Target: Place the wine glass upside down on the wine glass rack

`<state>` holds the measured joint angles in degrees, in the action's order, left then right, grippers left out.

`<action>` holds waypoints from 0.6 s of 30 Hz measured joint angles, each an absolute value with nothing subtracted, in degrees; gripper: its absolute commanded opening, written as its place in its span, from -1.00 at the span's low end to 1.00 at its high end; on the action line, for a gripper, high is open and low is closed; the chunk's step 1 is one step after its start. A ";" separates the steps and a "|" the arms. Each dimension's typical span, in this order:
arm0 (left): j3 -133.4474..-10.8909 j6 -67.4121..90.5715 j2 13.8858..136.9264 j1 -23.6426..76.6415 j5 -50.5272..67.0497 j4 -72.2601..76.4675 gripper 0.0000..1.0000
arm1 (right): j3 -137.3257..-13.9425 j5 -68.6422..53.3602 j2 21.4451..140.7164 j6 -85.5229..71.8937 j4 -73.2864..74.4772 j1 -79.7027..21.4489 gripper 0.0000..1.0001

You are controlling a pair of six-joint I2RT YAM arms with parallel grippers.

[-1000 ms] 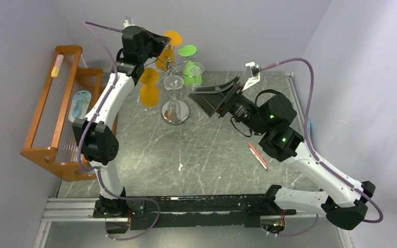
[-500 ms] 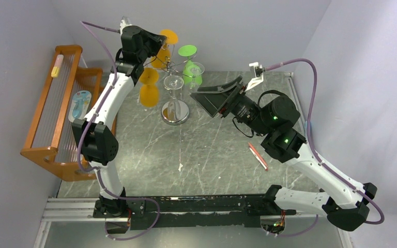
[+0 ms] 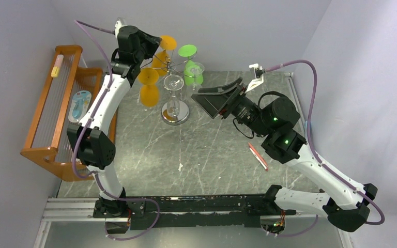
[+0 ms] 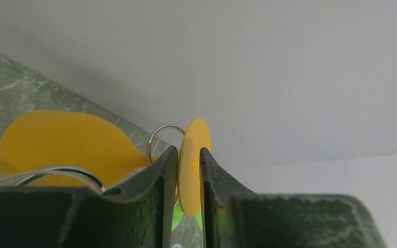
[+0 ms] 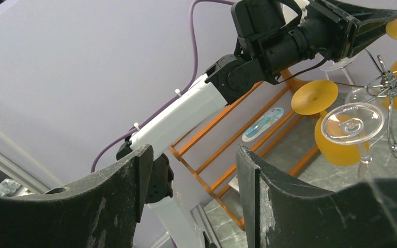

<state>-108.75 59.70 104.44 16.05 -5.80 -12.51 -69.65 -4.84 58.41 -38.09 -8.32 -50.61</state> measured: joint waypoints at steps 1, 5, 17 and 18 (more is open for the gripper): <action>-108.64 59.53 104.27 16.05 -5.96 -13.02 -0.46 | -69.58 -4.84 58.33 -38.09 -8.32 -50.61 0.26; -108.07 58.43 103.20 16.05 -7.42 -15.22 -0.46 | -69.38 -4.73 57.98 -38.09 -8.36 -50.61 0.26; -107.90 53.10 99.15 15.73 -10.39 -19.77 -0.39 | -68.55 -3.07 57.60 -37.17 -7.94 -50.61 0.28; -107.90 52.56 98.80 15.73 -10.52 -20.12 -0.36 | -68.47 -2.59 57.49 -36.77 -7.60 -50.61 0.29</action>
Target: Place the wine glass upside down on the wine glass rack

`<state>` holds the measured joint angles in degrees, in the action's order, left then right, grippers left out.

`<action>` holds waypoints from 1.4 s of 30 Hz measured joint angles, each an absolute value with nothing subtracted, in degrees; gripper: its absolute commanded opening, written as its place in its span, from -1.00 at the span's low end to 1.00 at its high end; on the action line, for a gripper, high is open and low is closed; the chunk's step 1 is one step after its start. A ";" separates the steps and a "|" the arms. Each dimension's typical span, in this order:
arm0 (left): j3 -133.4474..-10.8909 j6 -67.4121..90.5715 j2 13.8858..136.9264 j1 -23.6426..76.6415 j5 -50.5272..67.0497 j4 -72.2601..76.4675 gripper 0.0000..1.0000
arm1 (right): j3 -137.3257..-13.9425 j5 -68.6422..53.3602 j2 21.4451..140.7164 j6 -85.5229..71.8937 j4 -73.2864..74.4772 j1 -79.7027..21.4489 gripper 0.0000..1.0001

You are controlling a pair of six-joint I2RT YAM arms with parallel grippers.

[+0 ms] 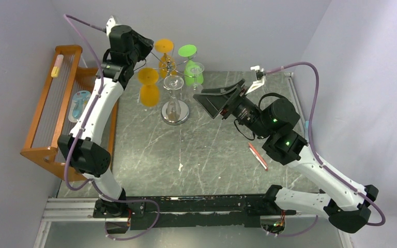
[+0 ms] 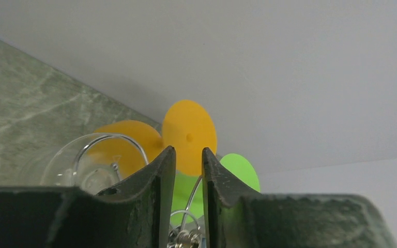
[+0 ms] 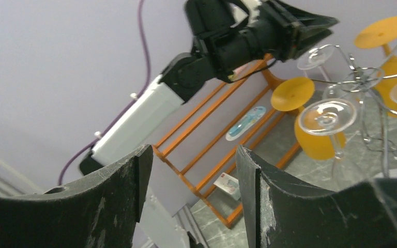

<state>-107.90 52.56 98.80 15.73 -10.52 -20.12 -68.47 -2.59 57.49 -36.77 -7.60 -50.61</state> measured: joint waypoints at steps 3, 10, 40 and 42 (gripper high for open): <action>-107.90 48.86 96.49 15.57 -10.96 -21.76 -0.23 | -68.45 0.14 56.80 -34.63 -4.95 -50.61 0.36; -102.87 35.48 82.04 15.46 -12.40 -26.30 0.42 | -68.47 11.27 54.33 -29.06 7.62 -50.59 0.95; -88.07 20.88 41.91 15.46 -17.15 -61.98 0.93 | -74.70 43.99 44.38 -20.40 46.13 -50.57 1.00; -88.47 20.71 41.39 15.46 -17.17 -63.02 0.93 | -73.63 43.99 44.40 -19.14 45.28 -50.57 1.00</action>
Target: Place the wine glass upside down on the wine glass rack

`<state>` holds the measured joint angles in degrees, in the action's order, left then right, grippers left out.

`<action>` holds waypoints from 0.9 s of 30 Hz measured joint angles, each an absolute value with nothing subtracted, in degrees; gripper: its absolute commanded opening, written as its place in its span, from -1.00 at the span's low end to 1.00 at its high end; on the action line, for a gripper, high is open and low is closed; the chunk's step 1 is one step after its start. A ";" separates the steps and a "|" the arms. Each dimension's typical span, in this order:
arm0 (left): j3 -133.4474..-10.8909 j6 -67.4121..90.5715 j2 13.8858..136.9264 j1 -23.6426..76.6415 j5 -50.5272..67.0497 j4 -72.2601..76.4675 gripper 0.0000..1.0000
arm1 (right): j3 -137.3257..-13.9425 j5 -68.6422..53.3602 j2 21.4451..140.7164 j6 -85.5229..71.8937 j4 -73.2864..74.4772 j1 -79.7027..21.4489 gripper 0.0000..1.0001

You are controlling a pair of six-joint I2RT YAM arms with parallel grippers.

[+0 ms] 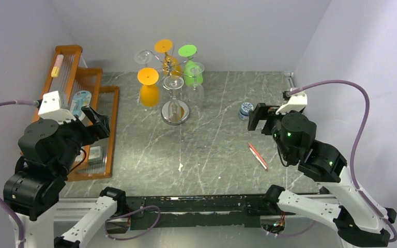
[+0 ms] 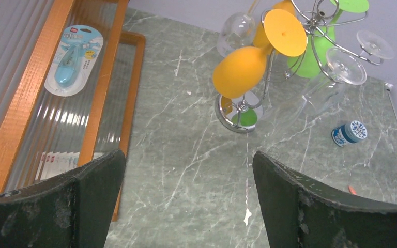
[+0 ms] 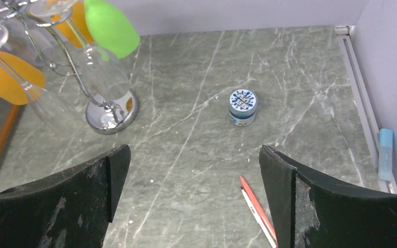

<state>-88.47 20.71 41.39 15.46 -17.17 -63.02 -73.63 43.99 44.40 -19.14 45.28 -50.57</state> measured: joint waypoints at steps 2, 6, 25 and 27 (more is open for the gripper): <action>-88.47 20.51 40.99 15.46 -17.19 -63.55 0.93 | -72.62 43.97 44.64 -18.09 44.58 -50.57 1.00; -88.29 20.32 40.86 15.46 -17.17 -63.79 0.93 | -71.59 43.94 45.15 -17.17 43.59 -50.57 1.00; -85.34 20.08 41.41 15.46 -16.84 -63.31 0.93 | -68.75 39.79 44.77 -16.58 39.27 -50.57 1.00; -85.34 20.03 41.43 15.46 -16.80 -63.26 0.93 | -68.77 39.00 44.77 -16.45 38.83 -50.57 1.00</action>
